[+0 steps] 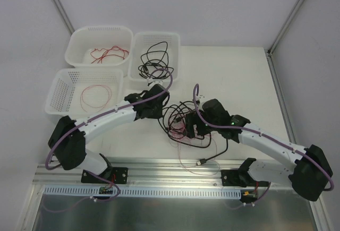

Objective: Untangle the cables

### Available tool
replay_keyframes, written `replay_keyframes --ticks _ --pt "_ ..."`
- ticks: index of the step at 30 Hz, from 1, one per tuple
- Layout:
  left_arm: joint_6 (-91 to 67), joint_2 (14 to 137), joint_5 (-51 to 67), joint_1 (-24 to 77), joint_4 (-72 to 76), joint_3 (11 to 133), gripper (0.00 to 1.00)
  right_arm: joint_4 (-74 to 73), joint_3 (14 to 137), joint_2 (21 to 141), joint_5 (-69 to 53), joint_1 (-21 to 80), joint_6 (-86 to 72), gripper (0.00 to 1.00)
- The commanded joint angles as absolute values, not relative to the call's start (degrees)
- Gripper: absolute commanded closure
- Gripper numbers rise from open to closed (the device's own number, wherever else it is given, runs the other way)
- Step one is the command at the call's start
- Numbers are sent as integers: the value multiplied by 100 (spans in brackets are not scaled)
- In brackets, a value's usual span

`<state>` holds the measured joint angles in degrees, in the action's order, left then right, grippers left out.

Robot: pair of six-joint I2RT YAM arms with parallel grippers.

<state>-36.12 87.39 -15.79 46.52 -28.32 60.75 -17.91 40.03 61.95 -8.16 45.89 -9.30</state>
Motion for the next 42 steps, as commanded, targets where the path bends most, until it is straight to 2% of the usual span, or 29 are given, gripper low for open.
replay_keyframes --ticks 1,6,11,18,23,30,33,37,38,41,42 --pt "-3393 7807 -1960 4728 -3287 6442 100 -739 4297 6547 -748 4632 -1335 18" --pt "-3322 6981 -1864 4799 -3551 6653 100 -28 4412 7275 -984 4641 -1617 19" --pt "-3138 6470 -1635 4825 -3638 7022 100 105 4395 7892 -519 4597 -1845 18" --pt "-2760 5854 -1951 4825 -3981 7803 100 97 3684 8227 -317 4009 -2329 19" --pt "-2374 5836 -2126 4816 -4174 8718 100 -630 3525 7859 261 3745 -2241 18" --pt "-1995 5897 -2644 4816 -4359 9614 100 -1764 3173 6876 852 2517 -2153 15" --pt "-1916 5932 -2681 4825 -4412 9694 100 -2275 3208 6208 1072 2023 -1891 15" --pt "-2135 5985 -2427 4825 -4412 9291 100 -2777 3725 5574 977 1951 -1277 15" --pt "-2162 6011 -2365 4816 -4412 9168 89 -2917 3822 5520 793 1960 -1161 14" --pt "-2311 6204 -1962 4816 -4412 8589 66 -3136 4218 5414 161 2012 -731 14" --pt "-2355 6318 -1864 4825 -4412 8300 52 -3172 4349 5414 45 2117 -660 14"
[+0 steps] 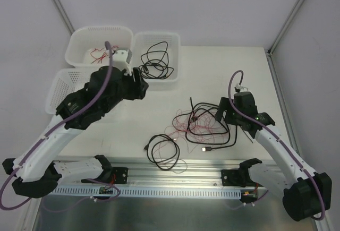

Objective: Untangle the cables

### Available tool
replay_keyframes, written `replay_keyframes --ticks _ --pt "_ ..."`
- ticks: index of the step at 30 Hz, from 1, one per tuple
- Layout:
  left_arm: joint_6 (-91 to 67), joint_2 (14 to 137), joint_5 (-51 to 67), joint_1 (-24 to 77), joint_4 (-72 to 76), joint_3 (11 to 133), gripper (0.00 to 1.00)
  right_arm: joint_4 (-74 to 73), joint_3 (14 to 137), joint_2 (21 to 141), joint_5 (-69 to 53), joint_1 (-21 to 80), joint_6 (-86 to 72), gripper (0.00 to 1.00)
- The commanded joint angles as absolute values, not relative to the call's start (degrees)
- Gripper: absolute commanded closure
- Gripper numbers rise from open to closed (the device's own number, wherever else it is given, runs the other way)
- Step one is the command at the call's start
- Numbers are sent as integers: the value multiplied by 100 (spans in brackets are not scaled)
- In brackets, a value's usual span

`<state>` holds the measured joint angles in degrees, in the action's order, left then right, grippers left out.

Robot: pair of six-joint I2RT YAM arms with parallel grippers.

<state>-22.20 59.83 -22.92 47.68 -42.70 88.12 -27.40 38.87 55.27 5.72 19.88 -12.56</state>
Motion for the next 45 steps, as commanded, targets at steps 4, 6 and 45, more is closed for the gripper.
replay_keyframes --ticks 4,6,45 --pt "-2565 6627 -1048 4825 -4403 7578 29 -3287 4517 5247 -631 2557 -466 14" --pt "-2689 6741 -644 4877 -4360 7114 24 -3305 4526 5081 -677 2863 -413 14" --pt "-2814 7287 439 5467 -3145 5342 100 -2875 3824 5150 -168 4104 -896 12"
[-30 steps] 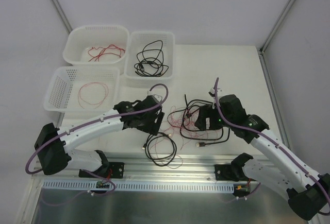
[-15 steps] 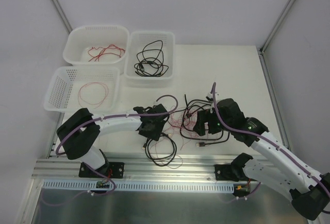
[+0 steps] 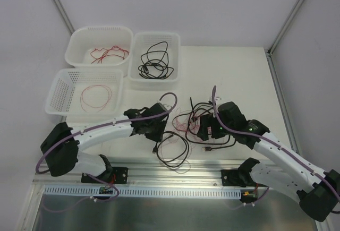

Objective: Untangle the cables

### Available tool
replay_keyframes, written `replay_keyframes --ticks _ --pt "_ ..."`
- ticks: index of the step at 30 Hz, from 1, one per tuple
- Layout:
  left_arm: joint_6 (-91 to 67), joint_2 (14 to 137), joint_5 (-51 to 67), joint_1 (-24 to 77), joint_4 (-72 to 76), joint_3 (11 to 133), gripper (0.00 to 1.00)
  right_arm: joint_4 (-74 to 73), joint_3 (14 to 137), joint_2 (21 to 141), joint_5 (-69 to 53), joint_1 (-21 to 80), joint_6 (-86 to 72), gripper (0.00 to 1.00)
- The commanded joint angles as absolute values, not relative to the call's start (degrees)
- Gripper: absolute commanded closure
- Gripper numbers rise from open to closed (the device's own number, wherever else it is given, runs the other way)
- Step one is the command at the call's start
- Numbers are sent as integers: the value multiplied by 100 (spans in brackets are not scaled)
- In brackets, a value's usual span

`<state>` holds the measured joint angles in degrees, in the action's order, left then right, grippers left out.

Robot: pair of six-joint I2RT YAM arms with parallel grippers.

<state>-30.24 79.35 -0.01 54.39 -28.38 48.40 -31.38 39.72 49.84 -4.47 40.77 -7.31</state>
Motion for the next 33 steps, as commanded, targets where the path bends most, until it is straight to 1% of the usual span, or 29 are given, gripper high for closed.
replay_keyframes --ticks 1,6,7,11,13,15,16,18,19,21,22,24,25,28,30,31,33 --pt "-2760 7164 448 5467 -3294 5466 100 -2822 3806 5394 -115 4096 -940 12" --pt "-2444 6514 229 5432 -4165 6502 100 -2559 3674 5915 -44 4096 -1222 12" --pt "-2417 6434 168 5414 -4253 6652 100 -2462 3613 5959 139 4096 -1256 12" --pt "-2320 5995 44 5029 -4517 7617 100 -2452 3533 6205 325 3999 -1371 12" --pt "-2312 5854 70 4642 -4561 8170 100 -2452 3446 6328 343 3859 -1450 12" --pt "-2259 5827 88 4300 -4561 8550 100 -2443 3367 6442 325 3736 -1555 12" --pt "-2233 5862 88 4220 -4596 8926 100 -2435 3279 6468 299 3614 -1590 12" --pt "-2127 5941 27 4114 -4658 9271 100 -2443 3217 6521 238 3472 -1652 12" --pt "-2110 6011 -287 4070 -4754 9551 98 -2469 3182 6513 246 3332 -1713 12" --pt "-2048 6038 -788 4026 -4851 9746 98 -2557 3094 6469 290 3174 -1749 12" --pt "-2030 6047 -1513 3982 -4965 9860 97 -2601 3076 6356 307 3025 -1793 11" --pt "-1969 6047 -2352 3938 -5053 9905 98 -2741 3024 6154 404 2823 -1810 11" --pt "-1917 6064 -3017 3894 -5080 9888 98 -2812 3015 6065 439 2778 -1819 11" --pt "-1775 6187 -3549 3780 -5273 9827 98 -3049 3015 5662 632 2611 -1854 10" --pt "-1793 6266 -3281 3762 -5370 9695 98 -3251 3155 5459 677 2593 -1758 10" --pt "-1845 6301 -2678 3770 -5370 9633 98 -3278 3207 5171 581 2601 -1488 10" --pt "-1986 6407 -2007 3762 -5353 9406 100 -3182 3374 4818 134 2715 -1162 11"
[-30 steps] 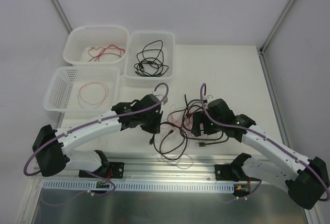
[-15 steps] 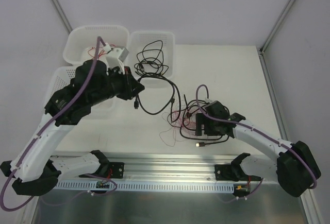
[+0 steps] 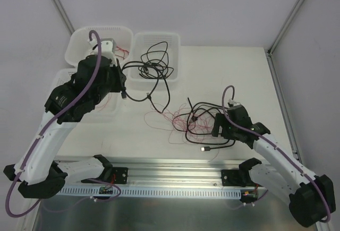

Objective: Untangle the cables

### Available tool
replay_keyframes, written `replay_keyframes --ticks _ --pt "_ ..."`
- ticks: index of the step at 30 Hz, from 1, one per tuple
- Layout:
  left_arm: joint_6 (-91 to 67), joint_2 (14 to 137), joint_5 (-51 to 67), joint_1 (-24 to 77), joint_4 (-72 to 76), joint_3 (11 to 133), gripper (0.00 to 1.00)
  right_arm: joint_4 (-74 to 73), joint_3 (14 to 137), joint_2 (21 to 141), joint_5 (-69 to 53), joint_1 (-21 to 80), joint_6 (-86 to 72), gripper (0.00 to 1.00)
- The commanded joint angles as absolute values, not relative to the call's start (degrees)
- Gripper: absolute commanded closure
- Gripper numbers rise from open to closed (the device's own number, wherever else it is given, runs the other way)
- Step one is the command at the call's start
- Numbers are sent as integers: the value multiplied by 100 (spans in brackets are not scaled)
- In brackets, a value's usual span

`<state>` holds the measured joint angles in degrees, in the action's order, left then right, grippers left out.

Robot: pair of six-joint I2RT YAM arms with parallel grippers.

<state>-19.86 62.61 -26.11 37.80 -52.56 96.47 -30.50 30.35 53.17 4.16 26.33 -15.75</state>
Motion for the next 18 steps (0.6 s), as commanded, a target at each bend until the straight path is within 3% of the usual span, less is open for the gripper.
replay_keyframes --ticks 1,5,10,18 --pt "-2108 6442 -1351 3770 -5344 9309 100 -3121 3436 4503 1 2785 -977 12" --pt "-2487 6556 -354 3823 -5072 8729 100 -2665 3700 3966 -1201 3276 -414 15" --pt "-2838 6416 -88 3929 -4878 8323 100 -1742 3569 3648 -2046 3700 -404 16" --pt "-3137 6170 246 3955 -4729 8376 100 -247 3401 4322 -2997 4289 -352 17"
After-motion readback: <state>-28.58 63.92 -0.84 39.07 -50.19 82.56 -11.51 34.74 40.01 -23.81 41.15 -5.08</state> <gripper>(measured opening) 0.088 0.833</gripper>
